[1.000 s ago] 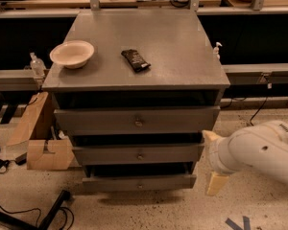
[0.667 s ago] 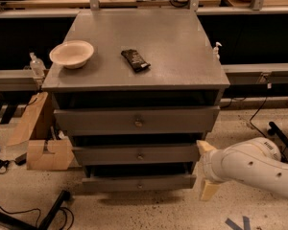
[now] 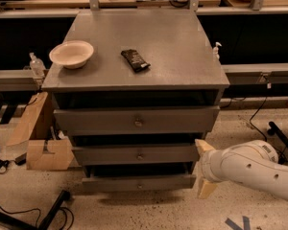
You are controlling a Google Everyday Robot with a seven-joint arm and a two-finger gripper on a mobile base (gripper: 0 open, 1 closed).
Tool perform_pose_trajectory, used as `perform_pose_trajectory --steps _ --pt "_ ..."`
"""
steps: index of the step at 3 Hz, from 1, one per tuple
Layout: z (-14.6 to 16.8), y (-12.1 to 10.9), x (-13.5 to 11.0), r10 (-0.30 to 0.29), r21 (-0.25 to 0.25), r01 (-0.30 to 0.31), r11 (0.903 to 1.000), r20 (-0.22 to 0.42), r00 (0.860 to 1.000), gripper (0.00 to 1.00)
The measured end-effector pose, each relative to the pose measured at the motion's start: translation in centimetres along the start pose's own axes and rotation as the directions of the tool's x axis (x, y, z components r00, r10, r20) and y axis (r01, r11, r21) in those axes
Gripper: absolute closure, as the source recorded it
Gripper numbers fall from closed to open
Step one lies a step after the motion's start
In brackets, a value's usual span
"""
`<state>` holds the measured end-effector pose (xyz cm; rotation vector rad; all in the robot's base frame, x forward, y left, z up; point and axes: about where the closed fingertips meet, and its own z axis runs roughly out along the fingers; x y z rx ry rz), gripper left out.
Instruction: Open bottom drawer
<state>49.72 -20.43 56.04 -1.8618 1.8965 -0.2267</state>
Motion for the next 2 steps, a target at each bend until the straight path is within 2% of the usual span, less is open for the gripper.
perform_pose_trajectory --steps 1,2 --pt "3.6 1.1 0.0 0.005 -0.023 -0.005 0.9997 0.018 1.000 0.00" --pt "11.4 3.8 0.3 0.020 -0.063 -0.016 0.9979 0.068 0.997 0.00"
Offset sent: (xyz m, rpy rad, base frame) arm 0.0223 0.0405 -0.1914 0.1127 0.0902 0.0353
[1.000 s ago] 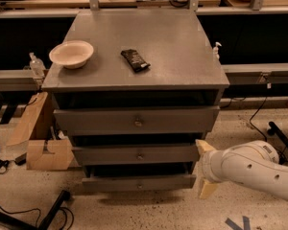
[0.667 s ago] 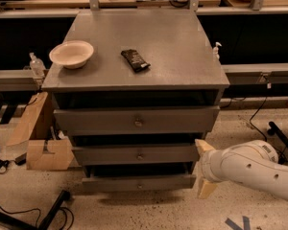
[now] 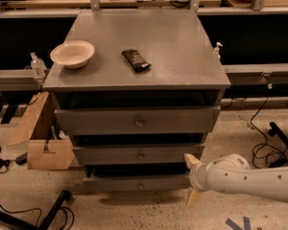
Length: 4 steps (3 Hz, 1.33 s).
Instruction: Open bottom drawer
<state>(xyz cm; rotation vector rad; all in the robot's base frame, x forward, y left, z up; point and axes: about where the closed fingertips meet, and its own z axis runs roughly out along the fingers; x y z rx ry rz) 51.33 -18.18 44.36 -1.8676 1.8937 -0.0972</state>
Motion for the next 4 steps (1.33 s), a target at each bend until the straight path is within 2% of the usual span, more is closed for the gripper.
perform_pose_trajectory --steps 3,4 --pt "12.8 1.9 5.4 0.008 -0.059 -0.010 0.9982 -0.041 0.999 0.00" --pt "19.7 3.8 4.2 -0.018 -0.069 0.018 0.9974 0.005 1.000 0.00"
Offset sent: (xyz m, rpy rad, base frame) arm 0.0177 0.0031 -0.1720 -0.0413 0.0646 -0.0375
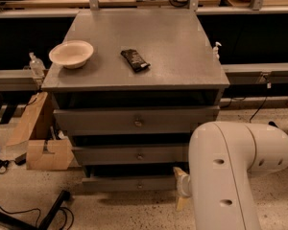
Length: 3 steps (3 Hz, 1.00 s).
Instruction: Open bottom drawer
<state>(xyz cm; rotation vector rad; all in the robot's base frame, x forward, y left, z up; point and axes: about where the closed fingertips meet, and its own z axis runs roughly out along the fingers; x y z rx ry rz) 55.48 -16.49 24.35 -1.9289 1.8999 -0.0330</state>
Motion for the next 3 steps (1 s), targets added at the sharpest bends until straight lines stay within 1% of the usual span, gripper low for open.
perform_pose_trajectory --steps 1,2,3 --pt "0.0 0.0 0.0 0.000 0.000 0.000 1.0000 0.000 1.000 0.00" --pt "2.1 0.0 -0.7 -0.005 -0.030 0.004 0.9995 -0.021 1.000 0.00" --pt "6.1 -0.1 -0.9 -0.006 -0.078 -0.001 0.9969 -0.089 0.996 0.00"
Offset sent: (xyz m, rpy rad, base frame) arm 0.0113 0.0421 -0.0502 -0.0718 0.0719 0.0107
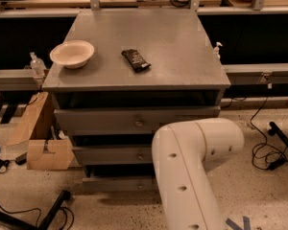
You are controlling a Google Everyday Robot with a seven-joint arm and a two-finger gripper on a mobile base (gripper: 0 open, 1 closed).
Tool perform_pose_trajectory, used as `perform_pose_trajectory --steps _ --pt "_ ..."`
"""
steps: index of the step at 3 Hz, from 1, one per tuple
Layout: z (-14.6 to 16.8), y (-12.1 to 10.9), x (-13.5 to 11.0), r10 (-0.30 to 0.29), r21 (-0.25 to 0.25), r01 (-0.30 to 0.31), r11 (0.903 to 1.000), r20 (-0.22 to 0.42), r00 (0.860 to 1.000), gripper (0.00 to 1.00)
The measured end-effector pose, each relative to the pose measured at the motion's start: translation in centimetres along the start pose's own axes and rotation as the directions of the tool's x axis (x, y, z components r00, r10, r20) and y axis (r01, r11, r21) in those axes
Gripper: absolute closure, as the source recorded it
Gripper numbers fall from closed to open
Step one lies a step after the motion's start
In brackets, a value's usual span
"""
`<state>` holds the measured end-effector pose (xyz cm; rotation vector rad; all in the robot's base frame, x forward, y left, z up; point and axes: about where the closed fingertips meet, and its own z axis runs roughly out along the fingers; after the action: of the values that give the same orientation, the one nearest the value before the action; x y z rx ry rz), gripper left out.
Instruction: Open bottom drawer
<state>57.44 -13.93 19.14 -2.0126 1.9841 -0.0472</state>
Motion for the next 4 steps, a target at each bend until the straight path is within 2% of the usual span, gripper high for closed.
perform_pose_trajectory --steps 1,2,3,4 --pt "2.3 -0.1 -0.2 0.003 -0.024 -0.004 0.9997 -0.047 0.999 0.00" --pt "3.8 -0.3 -0.2 -0.004 -0.028 0.001 0.9996 -0.106 0.994 0.26" --pt "3.4 0.5 0.0 0.001 -0.029 -0.005 0.9996 -0.140 0.990 0.49" --pt "0.5 -0.3 -1.0 -0.001 0.028 0.006 0.9996 -0.179 0.984 0.74"
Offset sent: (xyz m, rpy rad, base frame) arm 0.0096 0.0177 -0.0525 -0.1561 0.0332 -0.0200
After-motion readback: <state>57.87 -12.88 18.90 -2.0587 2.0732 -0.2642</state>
